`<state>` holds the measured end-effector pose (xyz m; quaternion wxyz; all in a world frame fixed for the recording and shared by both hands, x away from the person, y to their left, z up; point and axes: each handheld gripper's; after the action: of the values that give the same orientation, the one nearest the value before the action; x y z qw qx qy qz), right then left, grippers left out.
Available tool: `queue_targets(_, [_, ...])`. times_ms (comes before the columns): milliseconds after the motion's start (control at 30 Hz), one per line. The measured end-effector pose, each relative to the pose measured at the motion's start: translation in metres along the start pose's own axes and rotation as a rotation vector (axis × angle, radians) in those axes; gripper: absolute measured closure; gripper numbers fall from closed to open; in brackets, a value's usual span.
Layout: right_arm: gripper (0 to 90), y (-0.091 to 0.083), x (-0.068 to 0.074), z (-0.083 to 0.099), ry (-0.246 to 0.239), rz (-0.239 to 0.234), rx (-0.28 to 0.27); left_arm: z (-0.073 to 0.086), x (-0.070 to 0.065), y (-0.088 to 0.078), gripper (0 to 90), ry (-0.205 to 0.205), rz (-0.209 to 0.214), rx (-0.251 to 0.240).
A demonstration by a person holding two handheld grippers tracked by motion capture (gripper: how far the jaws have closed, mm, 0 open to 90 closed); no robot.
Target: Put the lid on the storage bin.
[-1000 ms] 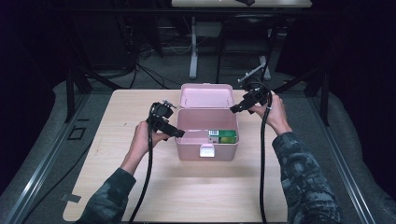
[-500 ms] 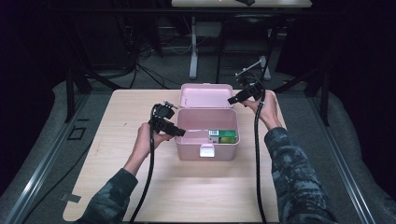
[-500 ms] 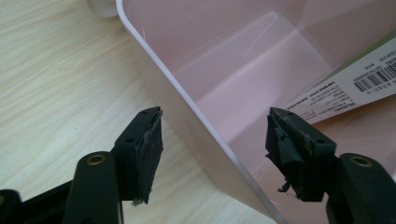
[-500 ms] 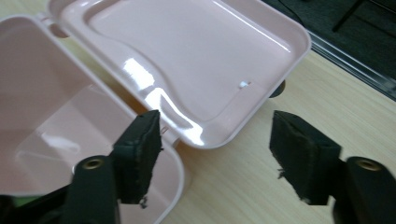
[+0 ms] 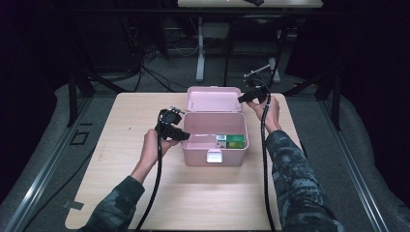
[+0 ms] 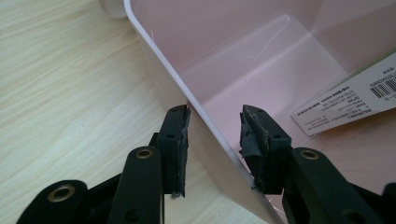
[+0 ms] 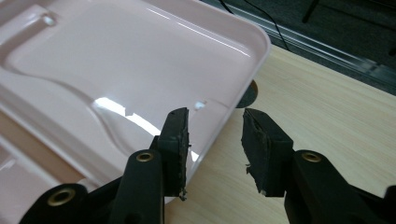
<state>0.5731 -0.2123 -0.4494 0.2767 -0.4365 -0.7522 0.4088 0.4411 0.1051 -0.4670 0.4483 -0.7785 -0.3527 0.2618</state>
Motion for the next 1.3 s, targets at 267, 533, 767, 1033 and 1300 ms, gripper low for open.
queue_targets(267, [65.8,0.015,-0.005,-0.002,0.037,0.0,-0.017,0.001,-0.002,0.0,63.3,-0.002,-0.017,-0.006])
queue_targets(533, [70.9,0.028,-0.005,-0.007,0.063,0.034,-0.018,0.002,-0.002,0.001,63.2,0.004,-0.017,-0.016])
queue_targets(767, [73.7,0.034,-0.005,-0.012,0.091,0.043,-0.036,0.002,-0.002,0.0,63.4,0.009,-0.02,-0.017])
queue_targets(1033, [74.1,0.043,-0.005,-0.015,0.122,0.074,-0.019,0.003,-0.003,0.0,63.6,0.017,-0.028,-0.016])
queue_targets(1300, [73.4,0.052,-0.007,-0.014,0.159,0.079,0.004,0.003,-0.004,0.001,64.5,0.02,-0.036,-0.022])
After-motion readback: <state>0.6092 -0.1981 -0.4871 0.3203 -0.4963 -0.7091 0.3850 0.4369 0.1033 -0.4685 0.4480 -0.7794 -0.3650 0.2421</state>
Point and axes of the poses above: each handheld gripper's, and its own axes: y roughly forward along the jaws, z roughly out of its underside, x roughly to its left, and after that the axes turned 8 degrees about x, right-handed
